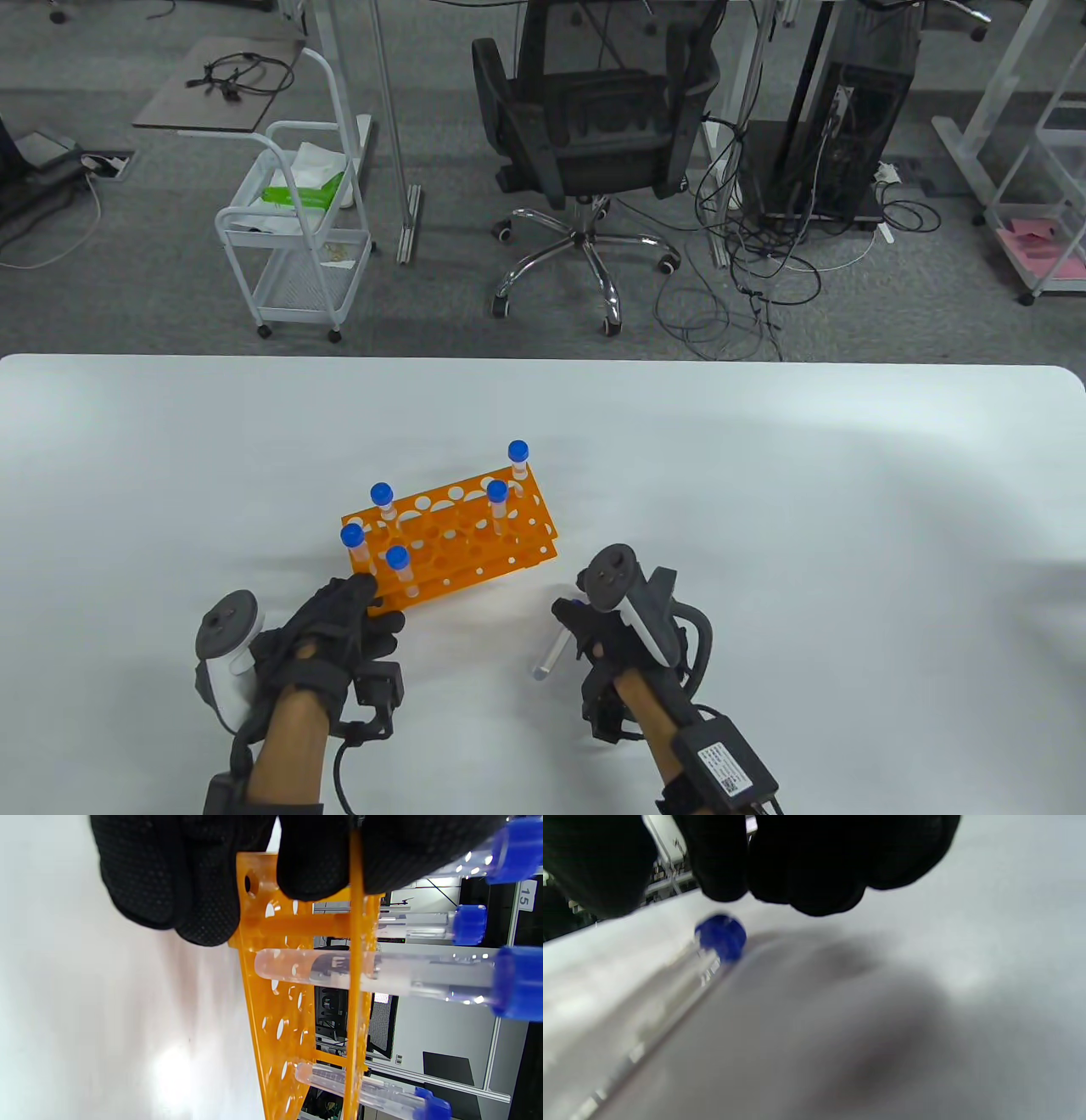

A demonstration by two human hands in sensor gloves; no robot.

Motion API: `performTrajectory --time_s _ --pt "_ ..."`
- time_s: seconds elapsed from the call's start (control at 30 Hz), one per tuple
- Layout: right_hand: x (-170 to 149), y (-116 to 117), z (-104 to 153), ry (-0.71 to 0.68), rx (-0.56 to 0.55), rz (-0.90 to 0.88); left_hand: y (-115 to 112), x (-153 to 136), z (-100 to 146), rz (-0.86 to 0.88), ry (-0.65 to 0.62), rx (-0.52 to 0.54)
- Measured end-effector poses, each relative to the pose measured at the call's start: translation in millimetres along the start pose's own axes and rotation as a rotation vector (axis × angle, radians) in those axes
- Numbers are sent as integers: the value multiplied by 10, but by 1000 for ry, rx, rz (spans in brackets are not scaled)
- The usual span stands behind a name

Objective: Insert test tubes into test tube rack (6 test tubes)

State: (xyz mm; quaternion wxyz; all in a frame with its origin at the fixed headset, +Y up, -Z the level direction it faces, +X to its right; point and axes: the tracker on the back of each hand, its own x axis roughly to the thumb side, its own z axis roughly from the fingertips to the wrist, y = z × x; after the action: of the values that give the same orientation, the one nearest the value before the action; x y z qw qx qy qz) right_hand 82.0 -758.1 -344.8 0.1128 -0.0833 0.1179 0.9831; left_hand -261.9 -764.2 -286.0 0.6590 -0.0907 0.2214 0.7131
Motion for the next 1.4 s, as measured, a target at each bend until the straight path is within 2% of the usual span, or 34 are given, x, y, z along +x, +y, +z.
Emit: performTrajectory --time_s 0.27,0.53,0.63,0.77,1.0,1.4 --pt "101 133 9 22 -45 121 50 -15 -16 23 1 5" --pt "100 94 10 31 -52 87 36 -15 -18 9 1 0" --pt "62 29 0 37 -50 36 24 -12 -14 2 -7 -1" --pt "-59 -81 -39 37 25 -94 0 -10 -11 -4 -14 -14" --pt "-171 -354 -2 -10 49 -240 -34 -13 -12 -17 -13 -25" --pt "-220 -651 167 -86 -38 -309 -79 -23 -3 -34 -18 -42"
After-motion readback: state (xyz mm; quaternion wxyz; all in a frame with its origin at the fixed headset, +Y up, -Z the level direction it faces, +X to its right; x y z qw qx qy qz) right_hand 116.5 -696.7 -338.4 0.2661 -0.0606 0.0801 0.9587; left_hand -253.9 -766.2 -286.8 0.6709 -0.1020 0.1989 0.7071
